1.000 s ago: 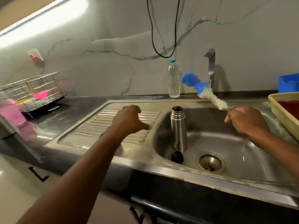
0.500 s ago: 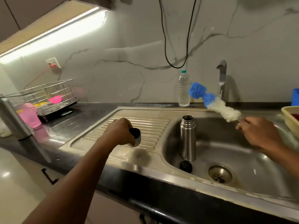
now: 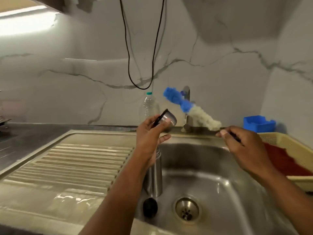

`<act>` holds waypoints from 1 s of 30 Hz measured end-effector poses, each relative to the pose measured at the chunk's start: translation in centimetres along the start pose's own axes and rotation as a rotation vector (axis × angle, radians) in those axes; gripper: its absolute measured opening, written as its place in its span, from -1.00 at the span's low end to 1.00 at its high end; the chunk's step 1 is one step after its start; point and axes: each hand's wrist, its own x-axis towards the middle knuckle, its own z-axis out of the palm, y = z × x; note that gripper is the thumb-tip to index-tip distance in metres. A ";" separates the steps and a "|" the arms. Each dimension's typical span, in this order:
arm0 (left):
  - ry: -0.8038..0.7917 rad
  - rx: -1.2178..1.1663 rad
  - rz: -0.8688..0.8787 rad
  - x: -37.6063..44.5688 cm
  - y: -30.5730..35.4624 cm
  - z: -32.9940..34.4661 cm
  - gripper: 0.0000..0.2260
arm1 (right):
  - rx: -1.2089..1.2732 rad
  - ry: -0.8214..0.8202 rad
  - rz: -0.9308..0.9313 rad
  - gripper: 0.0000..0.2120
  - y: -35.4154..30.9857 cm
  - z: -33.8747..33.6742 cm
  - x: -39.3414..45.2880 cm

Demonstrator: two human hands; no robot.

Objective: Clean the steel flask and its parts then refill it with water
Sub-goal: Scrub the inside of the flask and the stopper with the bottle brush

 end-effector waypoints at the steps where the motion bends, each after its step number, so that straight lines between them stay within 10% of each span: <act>1: 0.006 -0.037 0.004 0.3 -0.5 0.1 -0.64 | 0.028 -0.028 -0.010 -0.79 -0.2 0.6 -0.4; 30: -0.134 -0.276 -0.049 1.2 -3.7 -0.3 -0.52 | -0.131 -0.139 -0.061 -0.70 -1.4 6.5 -4.1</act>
